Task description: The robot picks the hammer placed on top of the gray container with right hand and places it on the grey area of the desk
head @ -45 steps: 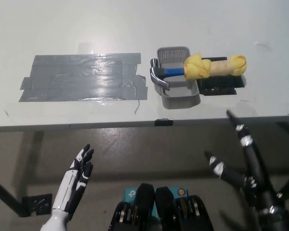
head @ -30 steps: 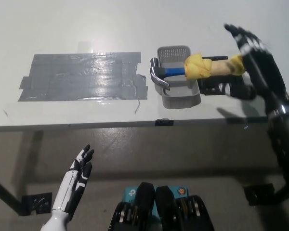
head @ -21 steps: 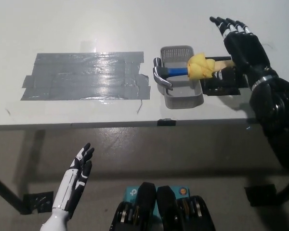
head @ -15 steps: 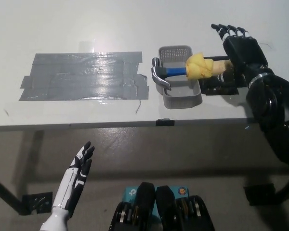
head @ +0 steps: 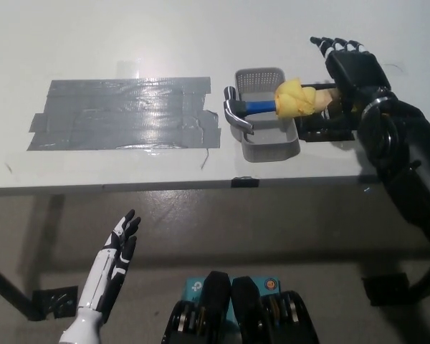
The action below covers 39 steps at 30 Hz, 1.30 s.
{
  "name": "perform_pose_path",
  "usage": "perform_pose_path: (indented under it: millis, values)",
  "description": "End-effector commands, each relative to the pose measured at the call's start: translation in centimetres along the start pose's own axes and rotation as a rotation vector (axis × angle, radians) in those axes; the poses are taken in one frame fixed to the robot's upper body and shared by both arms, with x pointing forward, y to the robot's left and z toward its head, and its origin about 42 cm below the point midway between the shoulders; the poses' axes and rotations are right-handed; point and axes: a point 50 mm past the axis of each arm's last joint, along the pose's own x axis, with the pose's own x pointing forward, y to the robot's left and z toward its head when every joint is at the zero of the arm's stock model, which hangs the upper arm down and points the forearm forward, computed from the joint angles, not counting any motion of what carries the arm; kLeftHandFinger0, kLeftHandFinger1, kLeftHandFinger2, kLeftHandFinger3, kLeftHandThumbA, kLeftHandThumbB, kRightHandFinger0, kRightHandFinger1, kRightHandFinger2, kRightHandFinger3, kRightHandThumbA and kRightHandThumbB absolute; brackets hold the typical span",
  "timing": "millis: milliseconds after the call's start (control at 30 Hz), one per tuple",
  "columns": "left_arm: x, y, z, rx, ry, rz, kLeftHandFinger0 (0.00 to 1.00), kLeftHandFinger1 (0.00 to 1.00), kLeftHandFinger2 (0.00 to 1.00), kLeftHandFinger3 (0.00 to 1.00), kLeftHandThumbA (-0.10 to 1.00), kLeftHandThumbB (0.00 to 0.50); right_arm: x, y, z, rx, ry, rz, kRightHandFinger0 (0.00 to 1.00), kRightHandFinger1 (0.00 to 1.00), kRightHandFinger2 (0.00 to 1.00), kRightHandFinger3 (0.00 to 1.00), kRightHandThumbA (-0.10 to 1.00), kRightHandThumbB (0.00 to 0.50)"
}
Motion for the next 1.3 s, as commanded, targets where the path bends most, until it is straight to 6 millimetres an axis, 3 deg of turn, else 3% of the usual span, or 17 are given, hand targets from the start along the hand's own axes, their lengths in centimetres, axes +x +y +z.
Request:
perform_pose_path:
  millis: [0,667,1000,1067,1133,1167,1200,1233,1267]
  values:
    - [1.0,0.5,1.6,0.015,-0.077,-0.004,1.00,1.00,1.00,1.00,0.98,0.109,1.7,-4.6,2.4,0.002,-0.035,-0.059,1.00,1.00,1.00,1.00,1.00,0.442]
    - [1.5,0.7,2.1,0.028,-0.097,-0.008,1.00,1.00,1.00,1.00,1.00,0.111,3.3,-1.5,2.5,-0.008,-0.008,0.033,1.00,1.00,1.00,1.00,1.00,0.440]
    - [1.9,0.8,2.7,0.037,-0.111,-0.007,1.00,1.00,1.00,1.00,1.00,0.102,3.7,-0.4,2.3,-0.024,-0.003,0.042,1.00,1.00,1.00,1.00,0.99,0.404]
    - [1.9,0.9,2.7,0.036,-0.110,-0.009,1.00,1.00,1.00,1.00,1.00,0.095,3.6,-0.4,2.5,-0.006,-0.053,-0.038,1.00,1.00,1.00,1.00,0.85,0.364]
    - [1.9,0.9,2.8,0.038,-0.104,-0.007,1.00,1.00,1.00,1.00,1.00,0.099,3.7,-0.4,2.6,-0.016,-0.076,-0.068,1.00,1.00,1.00,1.00,0.81,0.363]
    - [2.0,1.0,2.8,0.037,-0.106,-0.006,1.00,1.00,1.00,1.00,1.00,0.099,3.7,-0.4,2.8,-0.007,-0.107,-0.133,1.00,0.95,0.92,0.93,0.73,0.369]
    - [2.0,1.0,2.9,0.037,-0.105,-0.007,1.00,1.00,1.00,1.00,1.00,0.097,3.6,-0.4,2.9,-0.003,-0.115,-0.151,0.98,0.89,0.87,0.88,0.66,0.373]
    - [2.0,1.0,2.9,0.036,-0.106,-0.008,1.00,1.00,1.00,1.00,1.00,0.101,3.6,-0.4,3.0,0.020,-0.140,-0.193,0.62,0.59,0.64,0.64,0.46,0.355]
    - [2.1,1.0,3.0,0.034,-0.107,-0.007,1.00,1.00,1.00,1.00,1.00,0.099,3.5,-0.4,3.3,0.049,-0.167,-0.235,0.36,0.38,0.44,0.47,0.34,0.301]
